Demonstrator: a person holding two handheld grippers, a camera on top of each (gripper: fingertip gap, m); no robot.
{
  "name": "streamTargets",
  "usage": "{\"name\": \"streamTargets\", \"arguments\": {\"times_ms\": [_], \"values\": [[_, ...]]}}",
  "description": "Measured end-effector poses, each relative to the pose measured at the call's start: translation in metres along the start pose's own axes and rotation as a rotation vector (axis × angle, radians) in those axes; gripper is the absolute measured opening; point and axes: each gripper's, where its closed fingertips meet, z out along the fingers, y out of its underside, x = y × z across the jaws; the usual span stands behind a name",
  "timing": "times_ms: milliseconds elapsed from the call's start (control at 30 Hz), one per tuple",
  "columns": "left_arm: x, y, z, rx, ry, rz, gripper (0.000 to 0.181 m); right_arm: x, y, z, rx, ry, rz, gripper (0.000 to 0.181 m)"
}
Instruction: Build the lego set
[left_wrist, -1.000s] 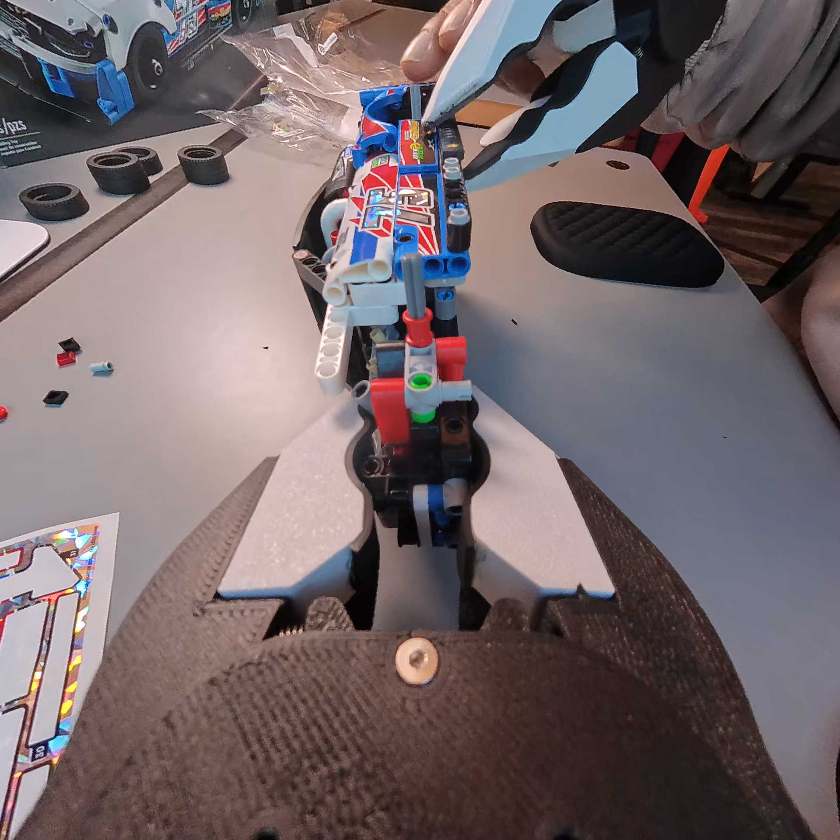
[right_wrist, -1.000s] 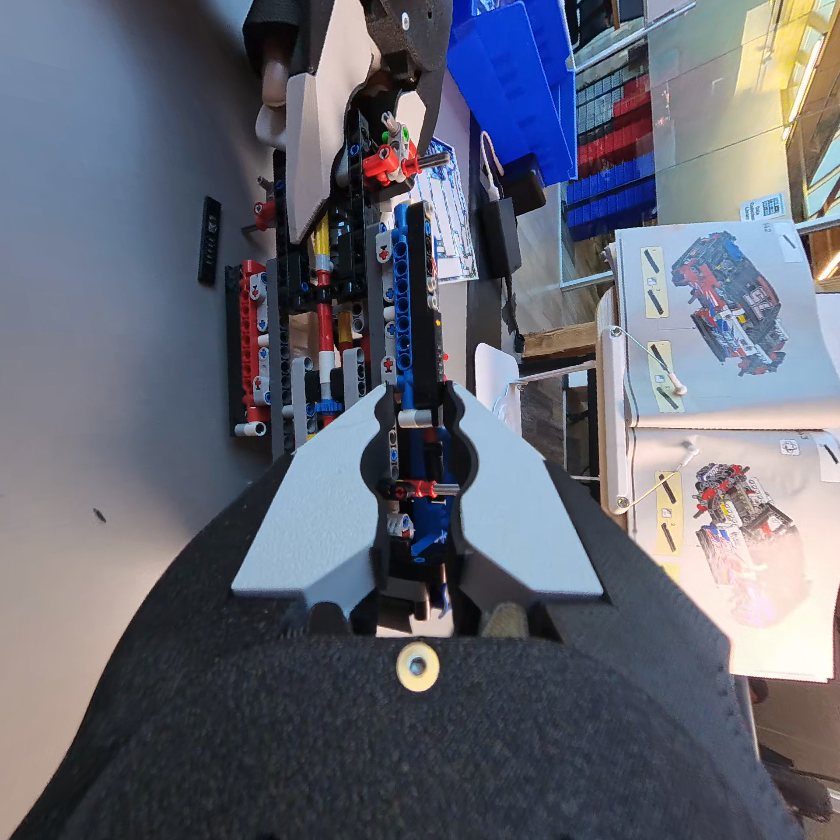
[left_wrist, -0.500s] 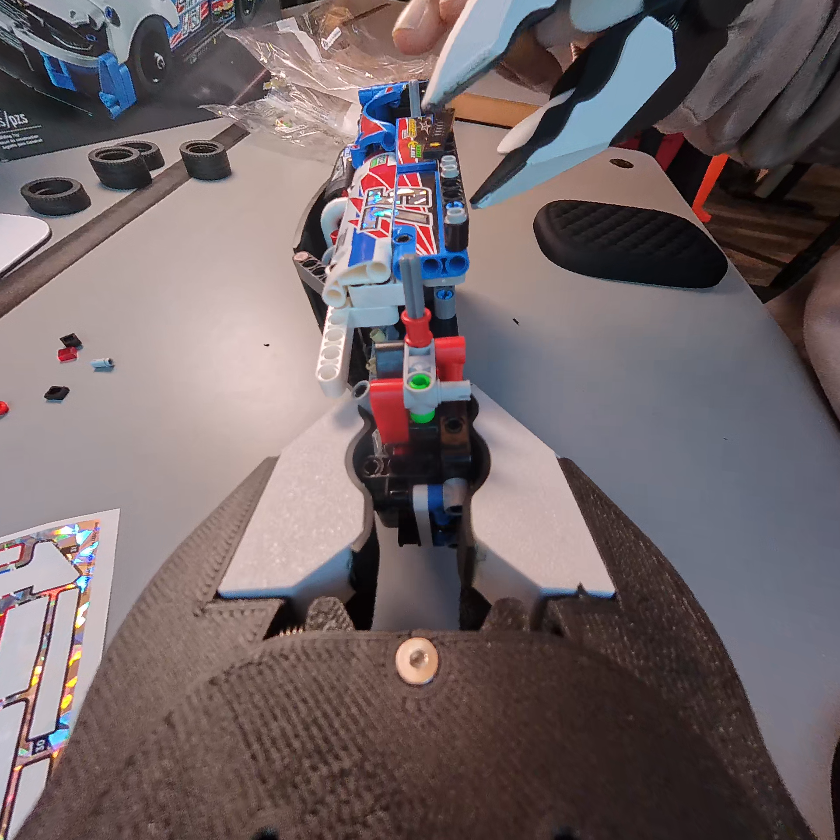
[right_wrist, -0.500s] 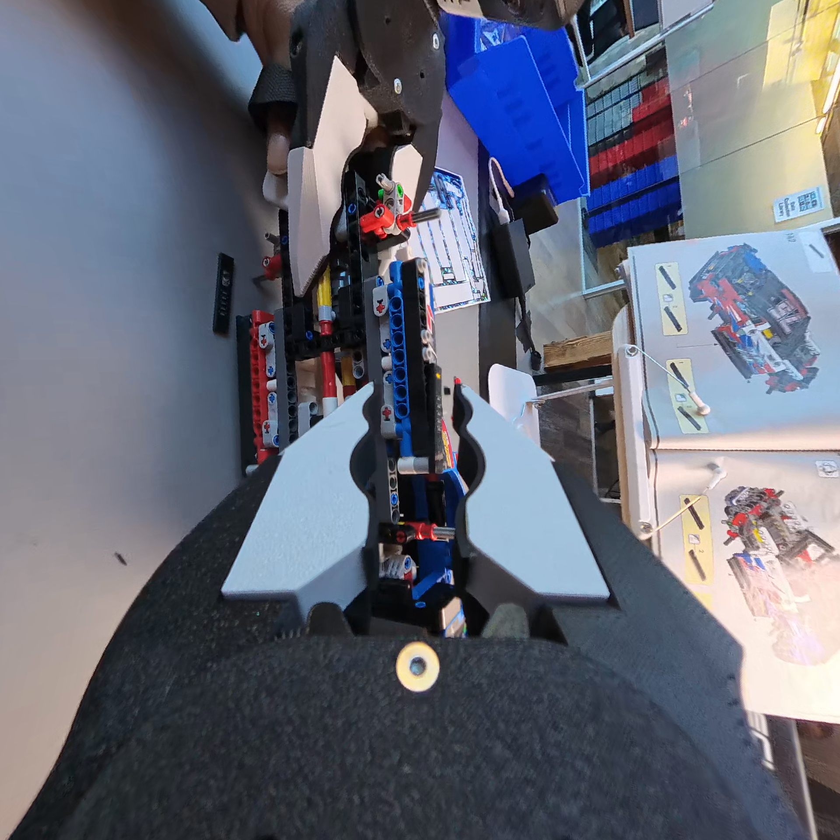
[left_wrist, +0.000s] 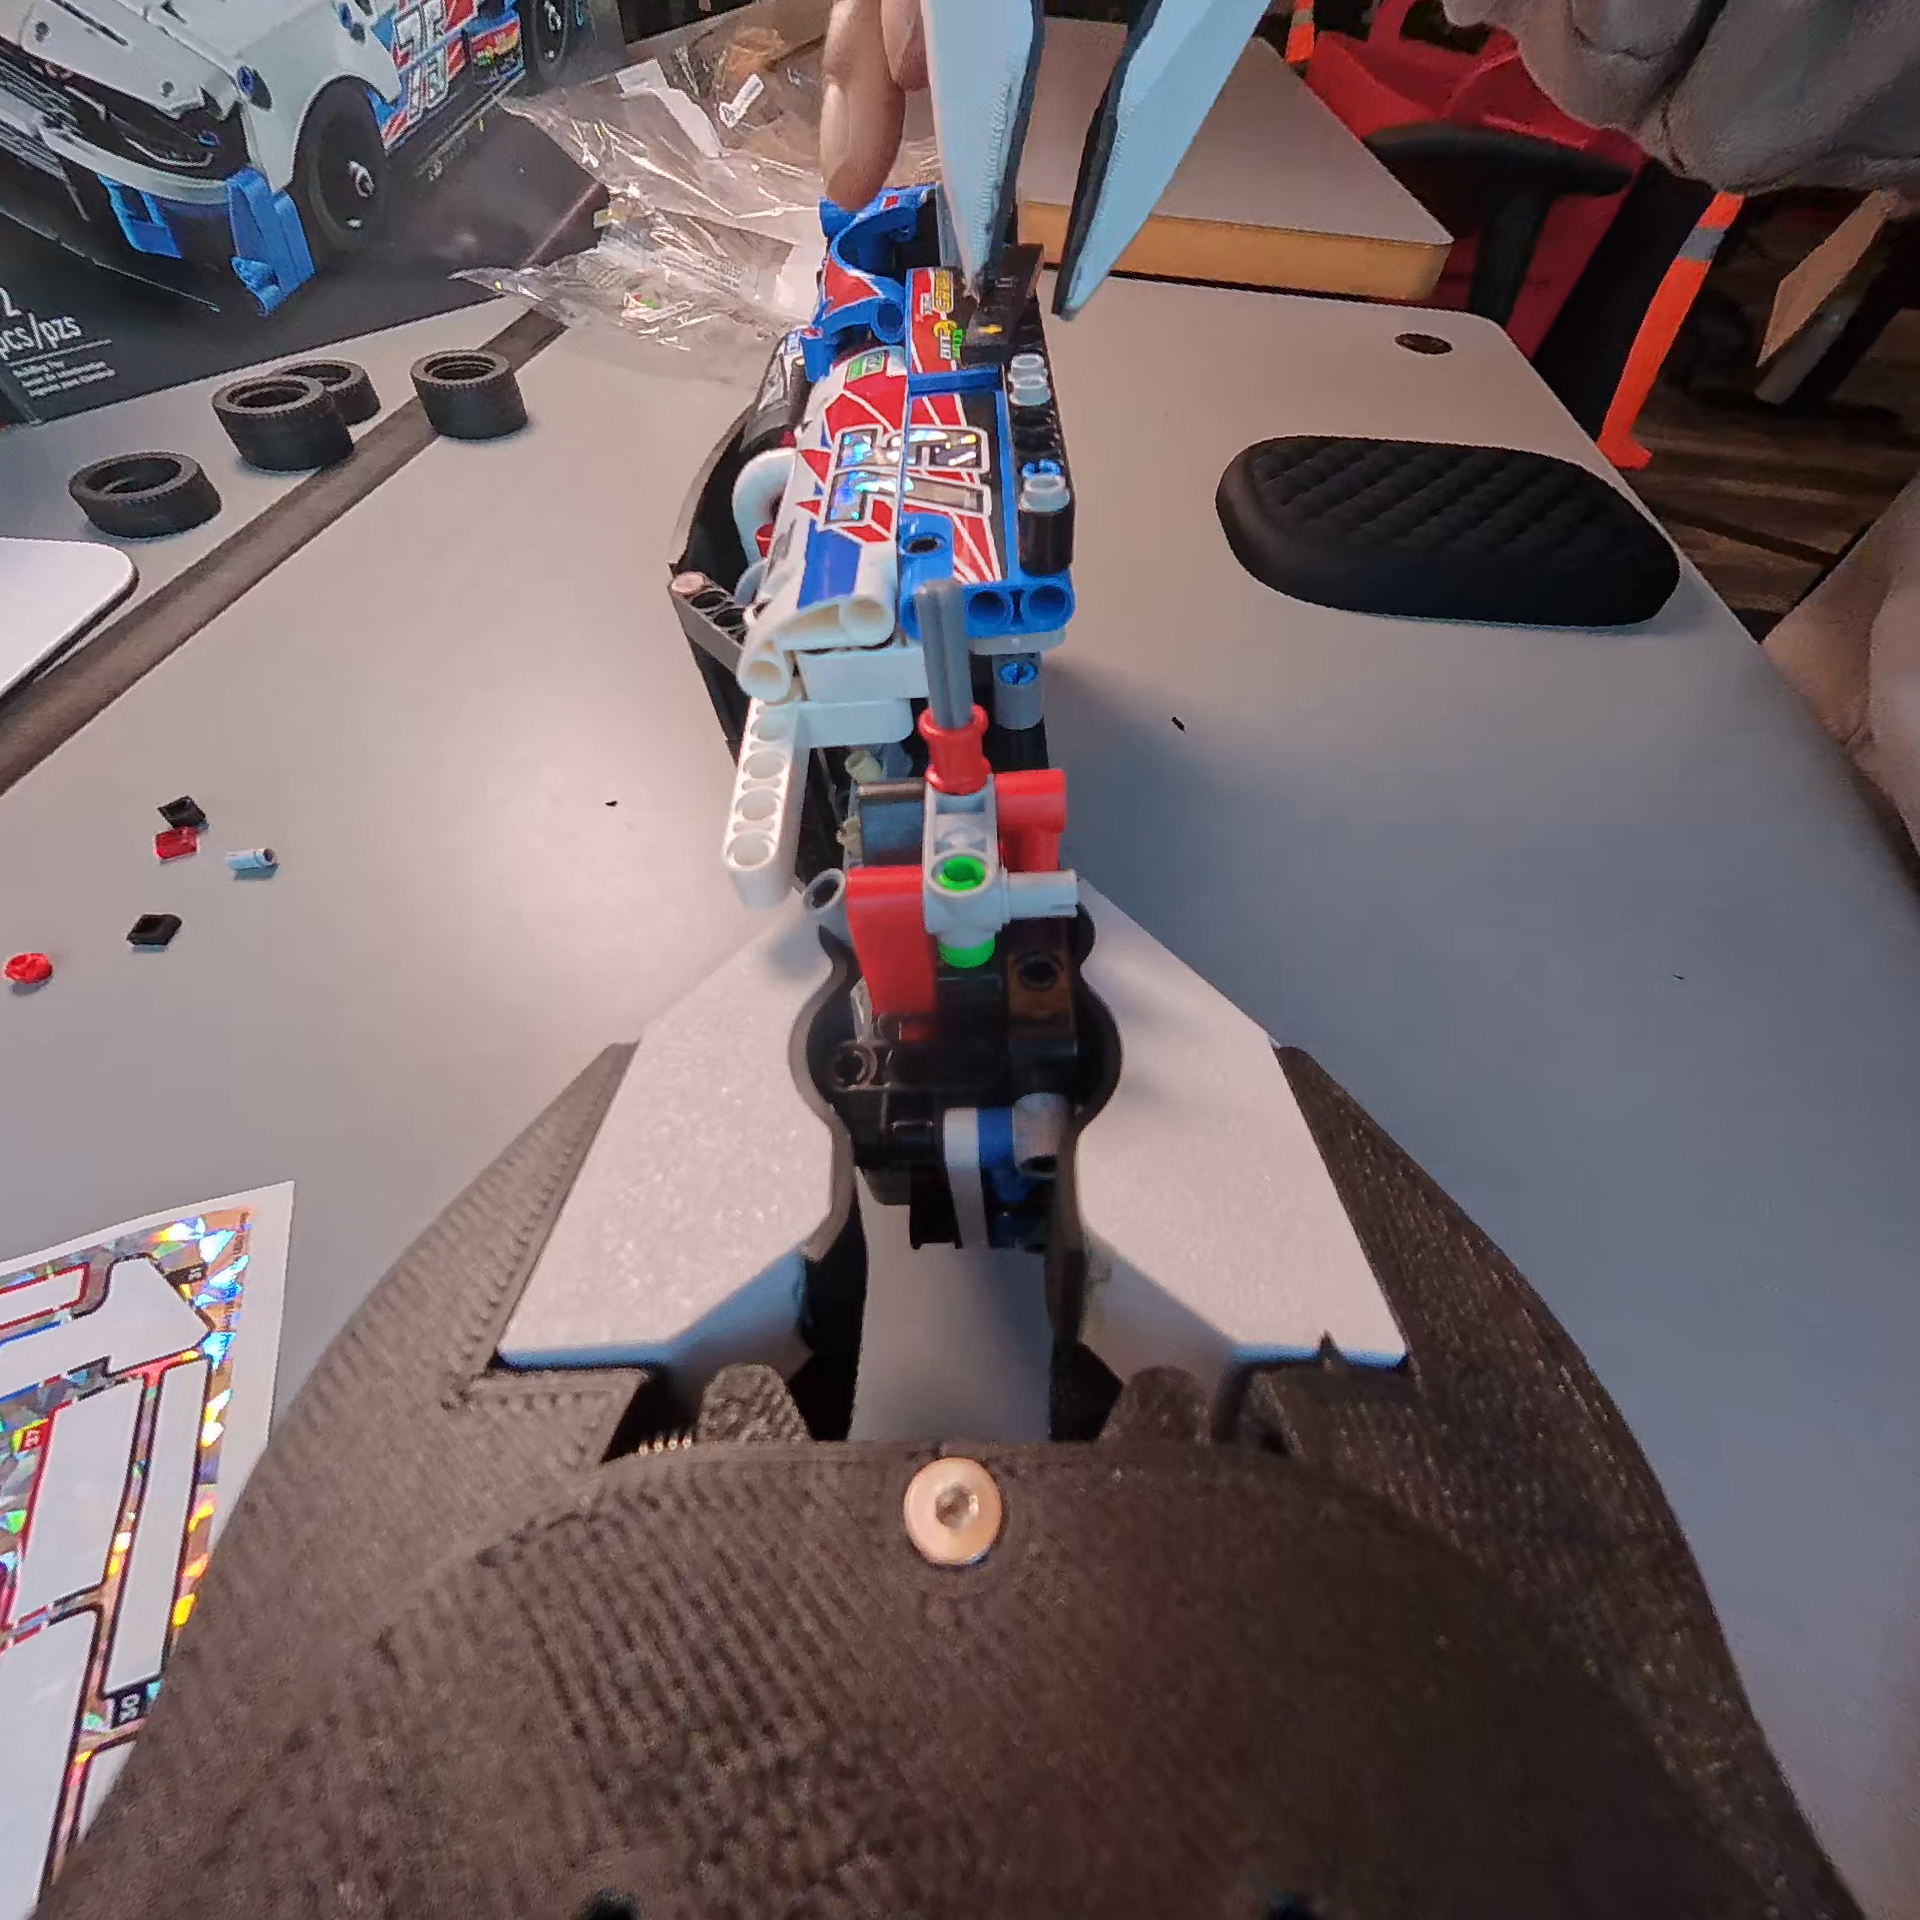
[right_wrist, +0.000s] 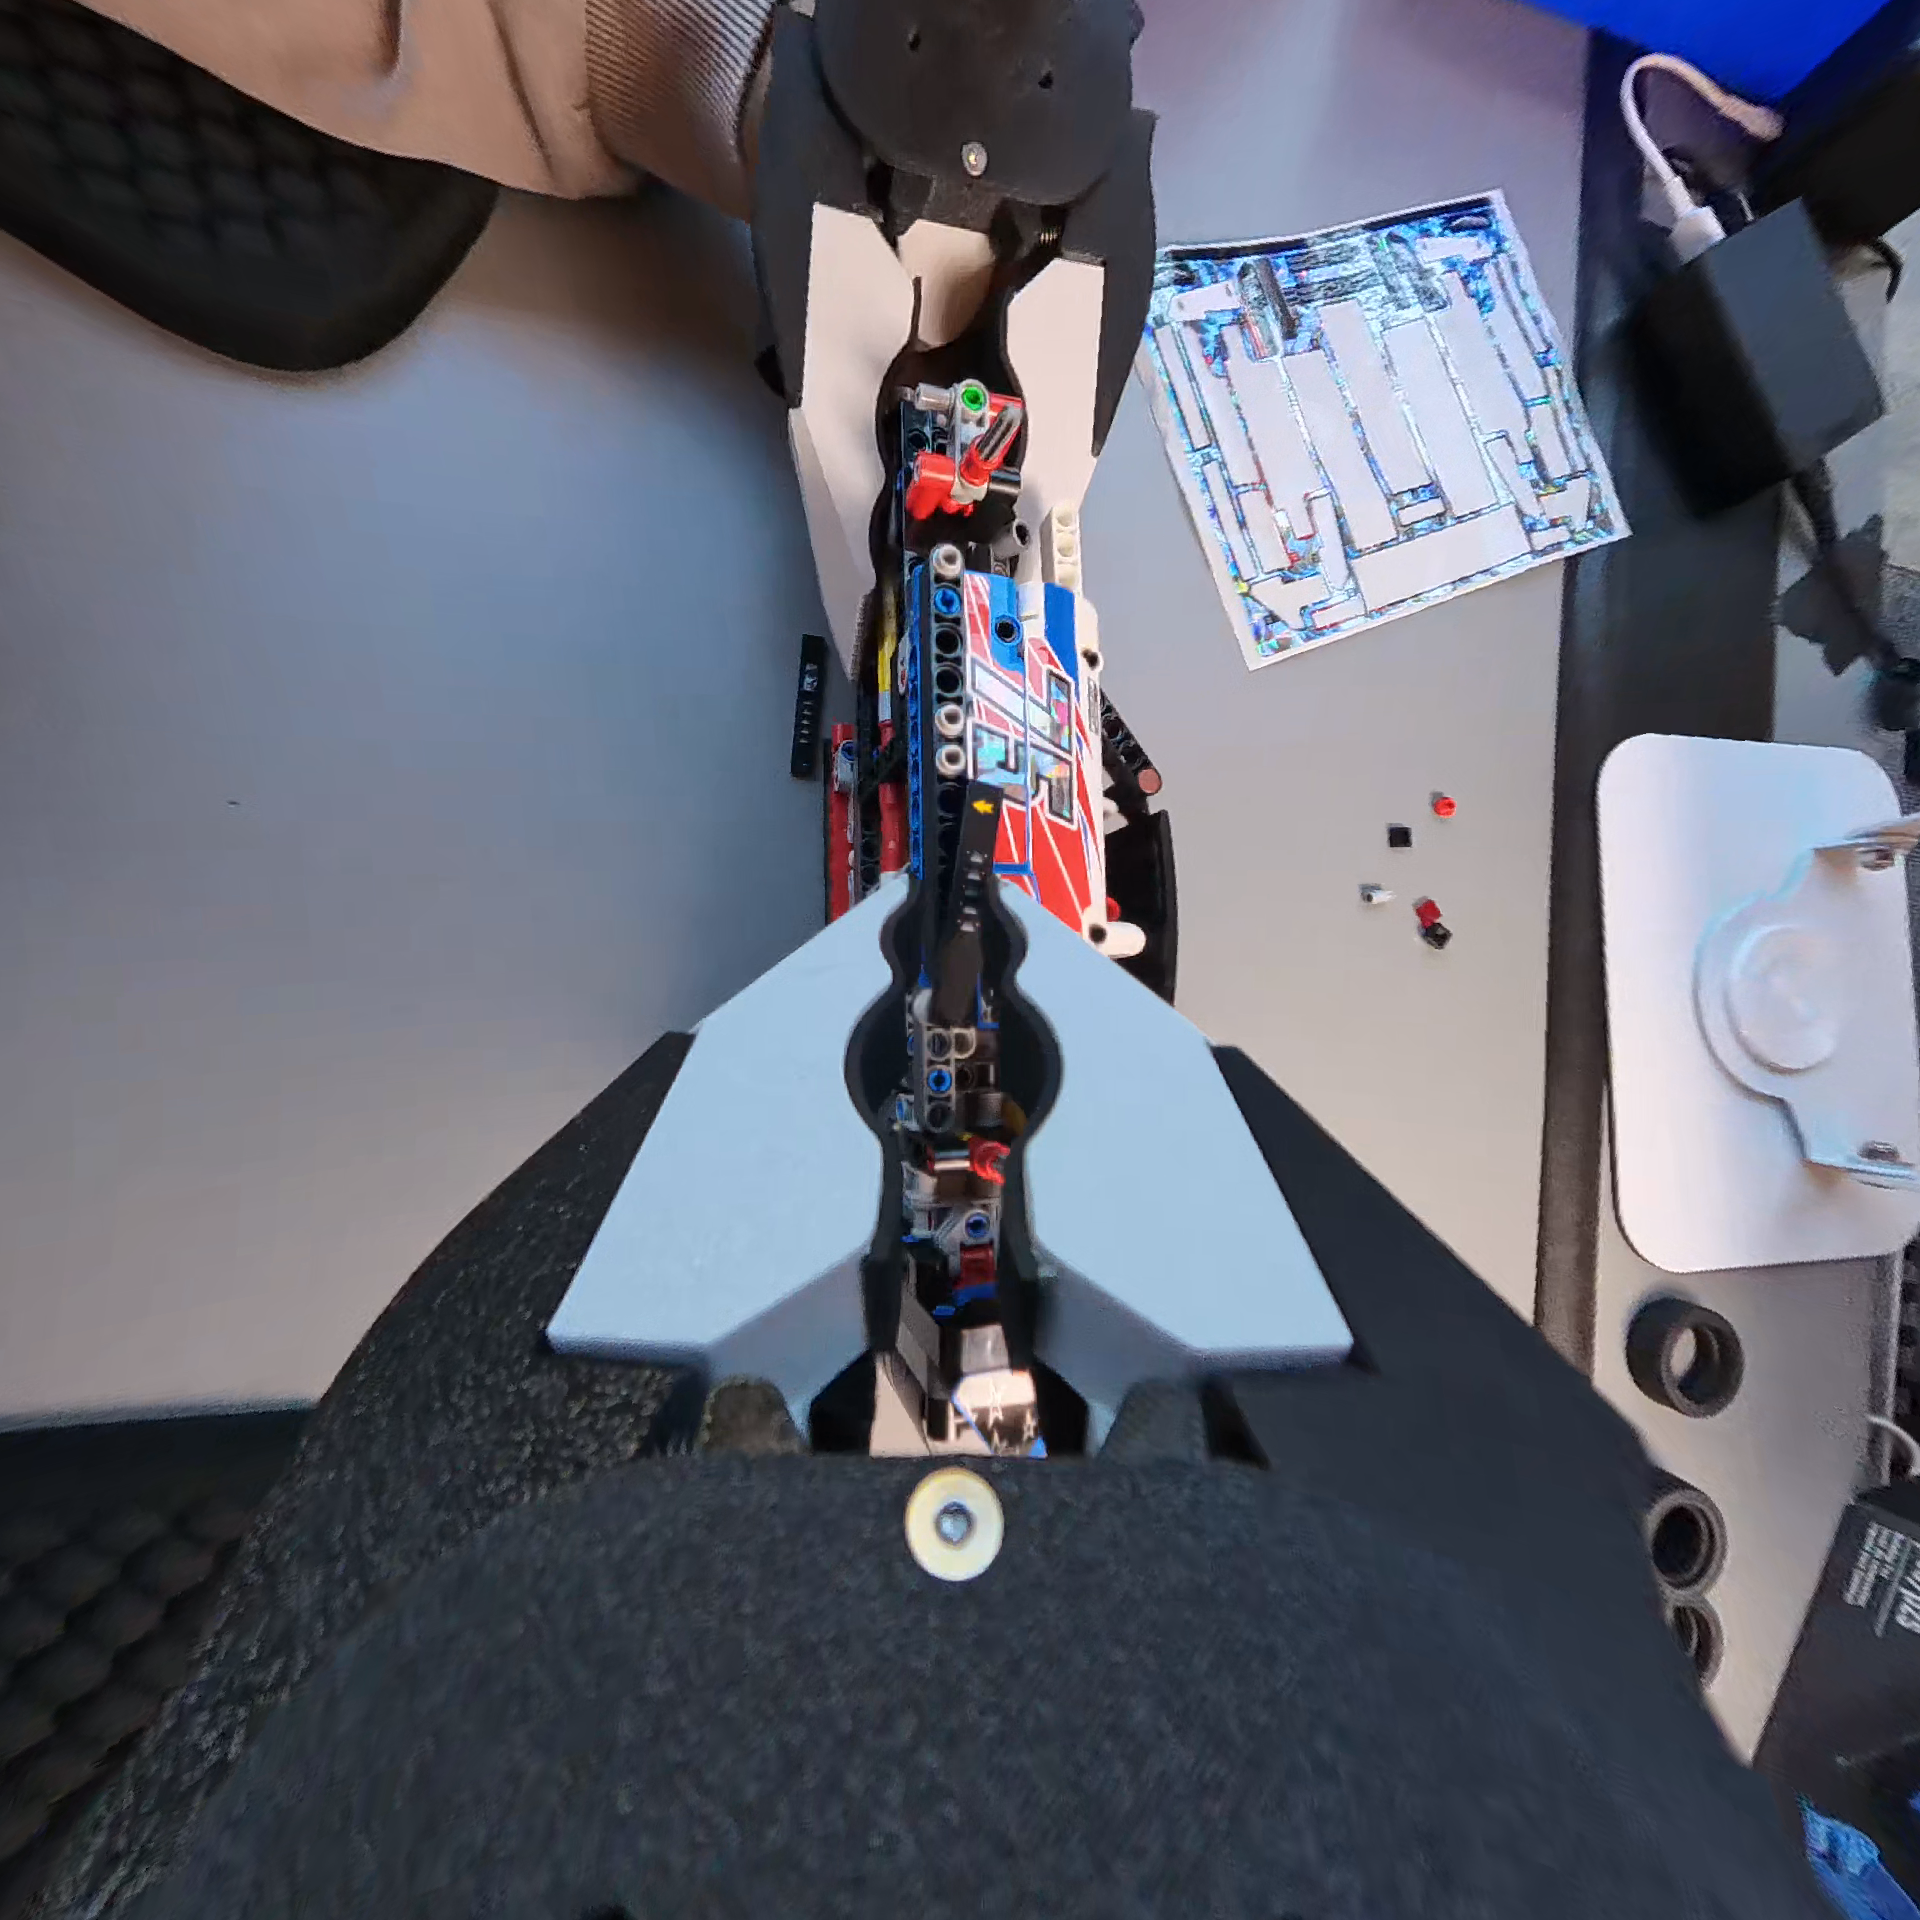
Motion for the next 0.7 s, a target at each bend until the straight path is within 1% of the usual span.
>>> {"name": "streamTargets", "arguments": {"times_ms": [100, 300, 467, 667, 700], "values": [[0.0001, 0.0000, -0.0003, 0.001, 0.001, 0.003, 0.033, -0.0012, -0.0016, -0.0010, -0.013, -0.033, -0.024, 0.001], [0.0005, -0.0002, -0.0001, 0.002, 0.004, 0.006, 0.033, -0.0018, -0.0017, -0.0016, 0.010, -0.056, -0.030, 0.001], [0.0005, -0.0001, -0.0003, 0.001, 0.003, 0.006, 0.033, -0.0029, -0.0047, -0.0039, 0.033, -0.079, -0.006, 0.011], [0.0009, -0.0001, -0.0004, 0.001, 0.001, 0.014, 0.033, -0.0040, -0.0018, 0.0021, -0.006, -0.095, -0.016, 0.013], [0.0013, -0.0001, -0.0004, 0.001, 0.000, 0.019, 0.033, -0.0052, -0.0019, 0.0038, -0.010, -0.100, -0.020, 0.009]]}}
